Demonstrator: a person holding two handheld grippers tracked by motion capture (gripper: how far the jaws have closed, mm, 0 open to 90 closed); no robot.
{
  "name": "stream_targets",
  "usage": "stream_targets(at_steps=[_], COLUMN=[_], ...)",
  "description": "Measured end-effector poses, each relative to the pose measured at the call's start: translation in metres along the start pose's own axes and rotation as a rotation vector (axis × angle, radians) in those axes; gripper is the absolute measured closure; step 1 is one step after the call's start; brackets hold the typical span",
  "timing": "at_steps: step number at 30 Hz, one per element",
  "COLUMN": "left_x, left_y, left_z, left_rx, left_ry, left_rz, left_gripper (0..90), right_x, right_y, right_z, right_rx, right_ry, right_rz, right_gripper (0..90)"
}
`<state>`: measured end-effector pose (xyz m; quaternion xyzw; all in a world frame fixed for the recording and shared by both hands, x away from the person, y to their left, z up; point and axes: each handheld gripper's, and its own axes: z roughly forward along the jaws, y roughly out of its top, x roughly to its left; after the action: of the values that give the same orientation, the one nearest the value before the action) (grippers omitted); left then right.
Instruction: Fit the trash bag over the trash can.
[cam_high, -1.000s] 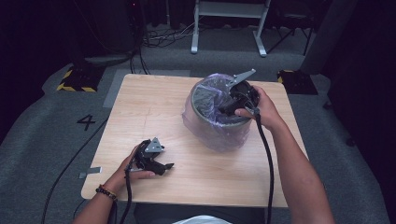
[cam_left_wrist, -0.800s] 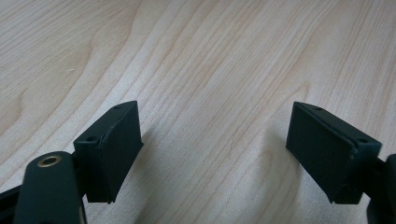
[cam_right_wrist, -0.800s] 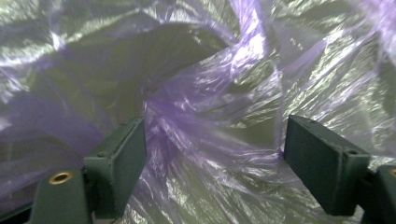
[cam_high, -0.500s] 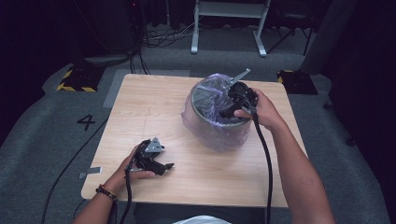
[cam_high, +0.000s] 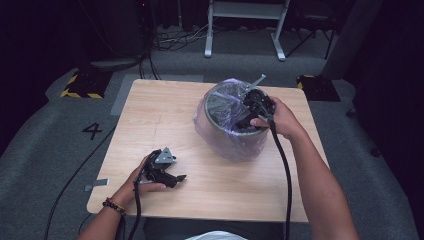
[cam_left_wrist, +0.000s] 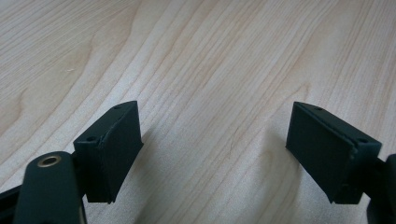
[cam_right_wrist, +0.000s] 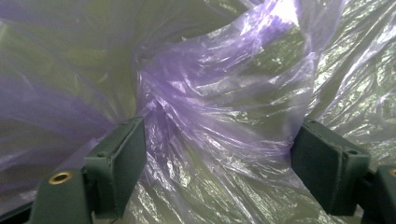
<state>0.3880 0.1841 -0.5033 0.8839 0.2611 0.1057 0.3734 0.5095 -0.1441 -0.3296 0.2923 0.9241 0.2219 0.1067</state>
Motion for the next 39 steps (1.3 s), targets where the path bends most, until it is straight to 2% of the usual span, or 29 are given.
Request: stream_targets(at_steps=[9,15,23,31,33,35,39], left_x=[0.000,0.000,0.000,0.000,0.000,0.000,0.000], left_y=[0.000,0.000,0.000,0.000,0.000,0.000,0.000], left_z=[0.000,0.000,0.000,0.000,0.000,0.000,0.000], left_rx=[0.000,0.000,0.000,0.000,0.000,0.000,0.000], left_ry=[0.000,0.000,0.000,0.000,0.000,0.000,0.000], left_rz=[0.000,0.000,0.000,0.000,0.000,0.000,0.000], left_gripper=[18.0,18.0,17.9,17.9,17.9,17.9,17.9], right_x=[-0.002,-0.002,-0.002,0.001,0.001,0.001,0.002], right_y=[-0.002,-0.003,-0.003,-0.007,-0.009,-0.009,-0.013], right_z=[0.003,0.000,-0.004,-0.009,-0.012,-0.013,-0.017], right_rx=[0.020,0.002,-0.046,-0.107,-0.138,-0.146,-0.186], right_ry=[0.009,0.015,0.011,-0.013,-0.009,-0.013,0.005], right_rz=[0.025,0.023,0.027,-0.006,0.004,0.008,-0.005], right_gripper=[22.3,22.2,21.6,21.5,21.4,21.4,21.5])
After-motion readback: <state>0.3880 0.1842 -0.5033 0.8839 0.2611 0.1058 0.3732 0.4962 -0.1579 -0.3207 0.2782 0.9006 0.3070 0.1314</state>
